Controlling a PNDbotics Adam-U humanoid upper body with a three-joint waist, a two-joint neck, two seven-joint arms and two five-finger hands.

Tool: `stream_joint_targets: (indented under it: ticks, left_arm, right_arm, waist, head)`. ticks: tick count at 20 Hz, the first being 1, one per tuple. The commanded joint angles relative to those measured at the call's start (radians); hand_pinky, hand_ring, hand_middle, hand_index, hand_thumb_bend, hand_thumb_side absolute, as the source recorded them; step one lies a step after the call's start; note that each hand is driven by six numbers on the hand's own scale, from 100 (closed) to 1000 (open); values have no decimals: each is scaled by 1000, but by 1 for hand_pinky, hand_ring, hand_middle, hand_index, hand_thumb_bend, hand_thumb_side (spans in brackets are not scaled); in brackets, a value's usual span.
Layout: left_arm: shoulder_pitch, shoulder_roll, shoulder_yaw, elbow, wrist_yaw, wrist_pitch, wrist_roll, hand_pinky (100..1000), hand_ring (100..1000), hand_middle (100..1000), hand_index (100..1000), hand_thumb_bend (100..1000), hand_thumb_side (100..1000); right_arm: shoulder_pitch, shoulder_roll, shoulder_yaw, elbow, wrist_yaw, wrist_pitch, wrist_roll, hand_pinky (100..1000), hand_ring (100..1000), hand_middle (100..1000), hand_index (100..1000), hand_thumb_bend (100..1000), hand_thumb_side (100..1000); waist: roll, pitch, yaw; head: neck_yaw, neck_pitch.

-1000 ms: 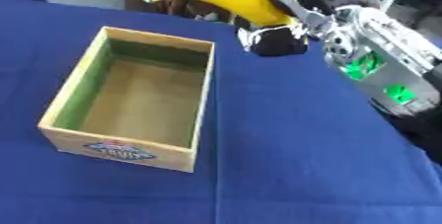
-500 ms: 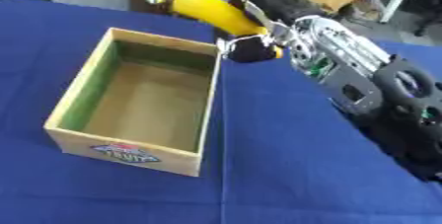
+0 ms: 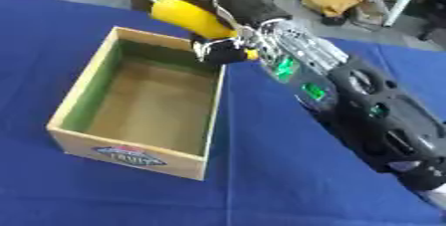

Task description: Pick up objects on the table and place them in the box.

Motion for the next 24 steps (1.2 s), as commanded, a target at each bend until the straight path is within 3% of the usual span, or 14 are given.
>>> stream_joint_targets:
  ticks: [1,6,8,10,11,12,13,14,16,24]
  left_arm:
    - [-19,5,-5,-17,6,-10,0,566,726,778,894,100,1000]
    - [-25,-2,-7,-17,9,-12,-2,565,726,777,894,100,1000]
    - [-25,-3,-7,-17,10,-11,-4,565,726,778,894,100,1000]
    - [-25,-4,-8,-17,10,-10,-6,565,726,778,894,100,1000]
    - [-24,-4,-8,-17,10,-10,-6,564,726,778,894,100,1000]
    - [-23,-4,-8,-17,11,-9,-7,564,726,778,894,100,1000]
    - [-21,-4,-8,-17,11,-8,-8,564,727,778,895,100,1000]
    - [-21,-4,-9,-17,11,-7,-9,564,727,778,895,100,1000]
    - [-19,-5,-9,-17,12,-5,-12,564,727,778,895,100,1000]
    - [-16,-4,-11,-17,14,-3,-19,564,727,778,895,100,1000]
  right_arm:
    - [-30,15,-15,34,33,-21,-6,643,658,316,535,100,469]
    - [-27,53,-18,91,65,-54,-12,646,661,331,552,100,467]
    - [-25,58,-15,99,70,-73,-11,671,711,422,643,100,554]
    - [-24,58,-14,101,72,-91,1,679,731,452,666,100,573]
    - [-24,58,-15,101,73,-97,9,711,805,593,763,106,631]
    - [-24,57,-14,100,74,-107,25,711,805,593,763,106,631]
    - [-25,56,-16,97,74,-115,44,735,840,704,810,205,660]
    - [-27,56,-19,90,73,-121,65,752,861,760,840,328,699]
    - [-32,55,-27,73,67,-129,101,766,871,786,864,442,727]
    - [-44,52,-38,16,38,-115,138,752,854,763,844,401,705]
  waist:
    - [6,-17,7]
    - [5,-11,18]
    - [5,-10,18]
    - [5,-10,17]
    - [5,-10,16]
    - [5,-10,14]
    - [6,-11,12]
    - [7,-12,11]
    - [8,-14,9]
    - [10,-21,5]
  head:
    - [-14,-16]
    - [-27,-22]
    - [-30,-23]
    - [-31,-22]
    - [-32,-22]
    - [-31,-22]
    - [-31,-22]
    - [-30,-21]
    - [-29,-18]
    - [-29,-19]
